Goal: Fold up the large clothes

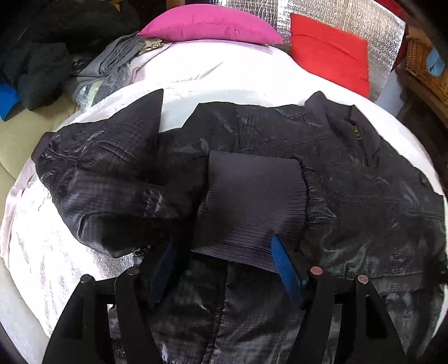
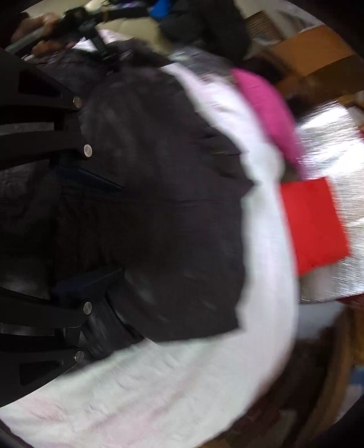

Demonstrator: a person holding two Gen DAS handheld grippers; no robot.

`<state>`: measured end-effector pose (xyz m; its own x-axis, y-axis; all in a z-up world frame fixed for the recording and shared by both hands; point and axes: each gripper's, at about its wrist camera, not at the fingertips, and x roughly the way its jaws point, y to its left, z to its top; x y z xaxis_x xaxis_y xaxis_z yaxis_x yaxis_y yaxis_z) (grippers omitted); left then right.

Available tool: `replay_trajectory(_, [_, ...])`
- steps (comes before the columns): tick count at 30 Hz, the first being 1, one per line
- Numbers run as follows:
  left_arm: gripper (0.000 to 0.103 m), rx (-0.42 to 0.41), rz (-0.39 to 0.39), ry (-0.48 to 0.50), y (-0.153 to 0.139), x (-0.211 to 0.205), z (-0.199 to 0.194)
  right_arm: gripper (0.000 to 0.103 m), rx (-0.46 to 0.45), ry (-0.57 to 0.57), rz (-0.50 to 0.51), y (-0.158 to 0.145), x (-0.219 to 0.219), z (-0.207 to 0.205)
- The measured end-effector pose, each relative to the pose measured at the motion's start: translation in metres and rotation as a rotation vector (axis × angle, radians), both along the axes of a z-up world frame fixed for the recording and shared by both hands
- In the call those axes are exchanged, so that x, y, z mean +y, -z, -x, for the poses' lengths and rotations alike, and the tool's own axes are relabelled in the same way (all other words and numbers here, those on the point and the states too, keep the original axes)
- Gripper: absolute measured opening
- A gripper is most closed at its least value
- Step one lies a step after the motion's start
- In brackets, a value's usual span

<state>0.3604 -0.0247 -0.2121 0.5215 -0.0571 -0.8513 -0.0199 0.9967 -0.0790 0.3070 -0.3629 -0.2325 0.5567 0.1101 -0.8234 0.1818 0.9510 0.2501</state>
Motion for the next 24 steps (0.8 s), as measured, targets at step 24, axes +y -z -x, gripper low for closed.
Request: replay_trajectory(24, [0.071, -0.102, 0.501, -0.641, 0.026, 0.317, -0.018, 0.059, -0.144, -0.041, -0.032, -0.016, 0.015, 0.006])
